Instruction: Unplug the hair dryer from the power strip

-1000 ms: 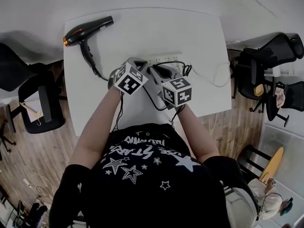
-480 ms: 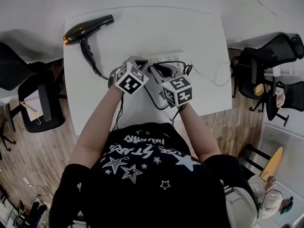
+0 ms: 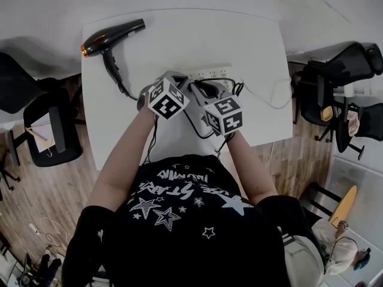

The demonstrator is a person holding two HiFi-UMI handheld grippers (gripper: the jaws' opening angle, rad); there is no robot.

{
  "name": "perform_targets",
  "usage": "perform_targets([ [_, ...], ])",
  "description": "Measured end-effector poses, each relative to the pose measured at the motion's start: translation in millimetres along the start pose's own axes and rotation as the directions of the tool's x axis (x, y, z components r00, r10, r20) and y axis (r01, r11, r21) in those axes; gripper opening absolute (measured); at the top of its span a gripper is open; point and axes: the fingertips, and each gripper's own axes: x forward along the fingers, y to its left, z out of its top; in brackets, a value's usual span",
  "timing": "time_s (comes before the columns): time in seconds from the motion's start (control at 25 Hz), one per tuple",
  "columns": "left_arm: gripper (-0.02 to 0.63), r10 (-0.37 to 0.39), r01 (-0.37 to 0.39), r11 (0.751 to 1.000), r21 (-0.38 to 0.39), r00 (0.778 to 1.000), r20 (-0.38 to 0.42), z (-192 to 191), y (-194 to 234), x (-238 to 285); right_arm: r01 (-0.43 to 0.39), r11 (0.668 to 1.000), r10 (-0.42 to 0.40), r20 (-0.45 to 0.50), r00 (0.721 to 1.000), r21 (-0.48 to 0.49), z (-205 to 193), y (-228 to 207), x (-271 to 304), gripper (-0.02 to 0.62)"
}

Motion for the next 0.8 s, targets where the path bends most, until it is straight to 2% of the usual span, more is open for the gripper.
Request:
perform_targets([
  [0.12,0.006,-0.002,0.002,1.000,-0.001,1.000,0.003,1,-1,0,0.030,1.000,-0.030,0.084,0.996,0.010,30,-11,-17,0.046],
  [0.24,0.006,-0.001,0.001,1.000,-0.003,1.000,0.005,0,-1,-1,0.012,0.998,-0.007,0.084,0.996,-0.063,52,-11,-26,0.048],
  [0.52,0.006,-0.003,0.003,1.000,0.000,1.000,0.002,1,-2,0,0.017,0.999,-0.013,0.088,0.996,-0.037,43,-1,-31,0.048],
  [0.8,0.006,-0.014,0.022,0.993,-0.116,0.998,0.069,1,2,-2,0.062,0.998,-0.062,0.128,0.990,0.006,45,3,-51,0.049],
])
